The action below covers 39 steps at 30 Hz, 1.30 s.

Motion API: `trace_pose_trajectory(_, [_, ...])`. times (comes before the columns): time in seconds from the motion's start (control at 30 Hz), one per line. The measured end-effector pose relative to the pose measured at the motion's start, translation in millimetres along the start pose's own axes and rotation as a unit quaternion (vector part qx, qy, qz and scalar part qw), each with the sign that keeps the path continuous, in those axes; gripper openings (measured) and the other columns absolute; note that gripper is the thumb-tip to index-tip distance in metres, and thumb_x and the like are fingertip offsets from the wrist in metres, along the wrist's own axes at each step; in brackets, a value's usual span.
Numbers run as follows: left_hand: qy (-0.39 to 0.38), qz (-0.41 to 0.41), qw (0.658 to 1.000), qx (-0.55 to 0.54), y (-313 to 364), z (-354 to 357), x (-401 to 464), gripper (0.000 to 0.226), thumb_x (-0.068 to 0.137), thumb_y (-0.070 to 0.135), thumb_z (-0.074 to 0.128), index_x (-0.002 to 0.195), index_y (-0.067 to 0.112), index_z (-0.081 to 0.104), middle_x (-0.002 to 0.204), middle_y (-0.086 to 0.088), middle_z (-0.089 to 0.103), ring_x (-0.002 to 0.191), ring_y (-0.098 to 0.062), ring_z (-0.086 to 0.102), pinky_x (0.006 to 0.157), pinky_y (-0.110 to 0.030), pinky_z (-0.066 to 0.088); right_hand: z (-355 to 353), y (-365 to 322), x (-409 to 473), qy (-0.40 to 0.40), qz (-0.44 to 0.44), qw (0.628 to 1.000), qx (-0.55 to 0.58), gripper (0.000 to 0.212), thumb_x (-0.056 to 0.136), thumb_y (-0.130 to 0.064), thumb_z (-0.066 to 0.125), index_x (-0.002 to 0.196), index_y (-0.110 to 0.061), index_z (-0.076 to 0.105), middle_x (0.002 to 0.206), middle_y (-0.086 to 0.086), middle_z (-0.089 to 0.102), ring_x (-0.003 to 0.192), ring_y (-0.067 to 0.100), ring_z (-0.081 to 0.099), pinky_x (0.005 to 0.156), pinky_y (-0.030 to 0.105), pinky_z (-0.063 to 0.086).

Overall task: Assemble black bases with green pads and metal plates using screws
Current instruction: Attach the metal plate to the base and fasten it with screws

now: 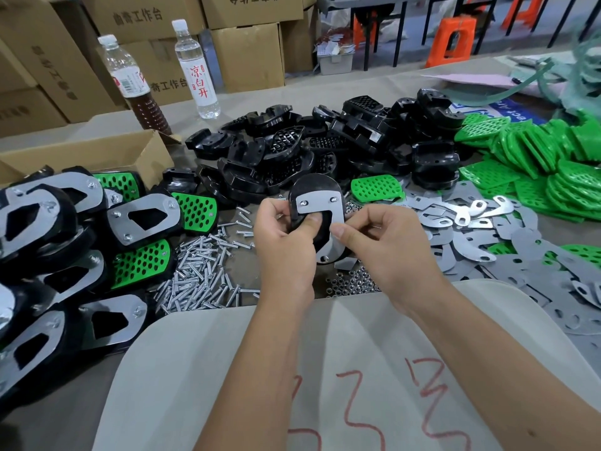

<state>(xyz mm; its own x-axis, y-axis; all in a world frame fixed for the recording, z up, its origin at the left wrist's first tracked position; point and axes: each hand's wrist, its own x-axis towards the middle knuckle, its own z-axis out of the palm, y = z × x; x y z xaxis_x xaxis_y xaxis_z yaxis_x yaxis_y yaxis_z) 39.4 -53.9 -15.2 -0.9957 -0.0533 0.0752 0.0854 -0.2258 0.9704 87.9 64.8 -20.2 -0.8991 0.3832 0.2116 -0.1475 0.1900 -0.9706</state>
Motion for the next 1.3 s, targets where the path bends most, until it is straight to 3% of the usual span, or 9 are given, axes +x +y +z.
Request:
trace_pose_trajectory(0.13, [-0.009,-0.01,1.0,-0.003,4,-1,-1,0.028,0.089,-0.013,0.067,0.087,0.013,0.056,0.08,0.001,0.067,0.076,-0.013,0.064,0.072,-0.032,0.056,1,-1,-2,0.005,-0.002,1.0,-0.012,0.019,0.088,-0.014,0.081,0.074,-0.009,0.069,0.076,0.017,0.074,0.075,0.043,0.07,0.07,0.057,0.06])
trace_pose_trajectory(0.23, [-0.005,-0.024,0.999,-0.022,6,-2,0,0.029,0.089,-0.013,0.067,0.084,0.012,0.054,0.073,0.003,0.06,0.075,-0.017,0.059,0.07,-0.031,0.053,0,-4,-2,0.017,0.047,0.997,0.058,0.025,0.086,-0.012,0.084,0.092,-0.013,0.059,0.089,0.016,0.074,0.082,0.036,0.072,0.057,0.039,0.06])
trace_pose_trajectory(0.33, [0.001,-0.023,0.999,-0.036,8,-1,-1,0.03,0.089,-0.014,0.068,0.082,0.011,0.052,0.072,0.001,0.056,0.078,-0.022,0.055,0.072,-0.038,0.05,-1,-10,-3,-0.075,0.101,0.988,0.094,0.007,0.098,-0.017,0.071,0.1,-0.012,0.066,0.086,0.006,0.077,0.083,0.028,0.075,0.067,0.039,0.065])
trace_pose_trajectory(0.47, [-0.01,0.008,1.0,-0.021,11,-4,-1,0.021,0.089,-0.011,0.071,0.095,0.002,0.056,0.078,-0.002,0.062,0.079,-0.021,0.058,0.073,-0.037,0.051,-3,-12,-3,-0.149,0.112,0.974,0.126,0.021,0.106,-0.012,0.057,0.094,-0.008,0.074,0.079,0.002,0.074,0.075,0.023,0.073,0.074,0.04,0.065])
trace_pose_trajectory(0.73, [-0.013,0.026,0.997,0.069,5,-10,2,0.018,0.087,0.007,0.082,0.09,0.011,0.065,0.095,-0.018,0.076,0.083,-0.026,0.069,0.081,-0.051,0.059,-1,-7,-4,-0.108,0.081,0.989,0.064,0.014,0.105,-0.013,0.059,0.111,-0.014,0.072,0.095,0.015,0.075,0.072,0.022,0.069,0.068,0.03,0.06])
trace_pose_trajectory(0.97, [-0.084,-0.059,0.993,0.056,11,-15,2,0.006,0.093,0.017,0.078,0.096,0.017,0.073,0.08,-0.002,0.077,0.066,-0.013,0.073,0.056,-0.032,0.059,-9,-4,4,-0.055,0.047,0.997,0.018,0.016,0.106,-0.02,0.056,0.094,-0.017,0.065,0.074,-0.001,0.065,0.059,0.004,0.051,0.061,0.023,0.042])
trace_pose_trajectory(1.13, [-0.073,-0.01,0.993,0.089,6,-3,-5,0.014,0.102,0.026,0.066,0.094,0.016,0.071,0.081,0.007,0.075,0.067,-0.015,0.067,0.054,-0.033,0.057,-22,-7,12,0.005,0.057,0.994,0.096,0.018,0.108,-0.015,0.051,0.093,-0.013,0.061,0.067,-0.011,0.051,0.051,0.005,0.036,0.049,0.021,0.032])
trace_pose_trajectory(1.2, [-0.085,0.074,0.96,0.257,-2,2,-3,0.008,0.098,0.03,0.069,0.092,0.026,0.069,0.084,0.011,0.074,0.075,-0.016,0.067,0.064,-0.04,0.058,-30,-7,17,0.035,0.052,0.992,0.108,0.021,0.108,-0.015,0.05,0.089,-0.014,0.059,0.066,-0.008,0.048,0.052,0.008,0.034,0.049,0.023,0.03])
trace_pose_trajectory(1.3, [-0.152,0.138,0.843,0.498,-8,14,-9,0.028,0.087,0.047,0.078,0.109,0.031,0.07,0.105,0.01,0.068,0.103,-0.017,0.061,0.088,-0.04,0.053,-38,-4,21,0.077,0.051,0.991,0.101,0.029,0.107,-0.018,0.05,0.078,-0.02,0.051,0.058,-0.013,0.044,0.05,0.008,0.031,0.048,0.025,0.028])
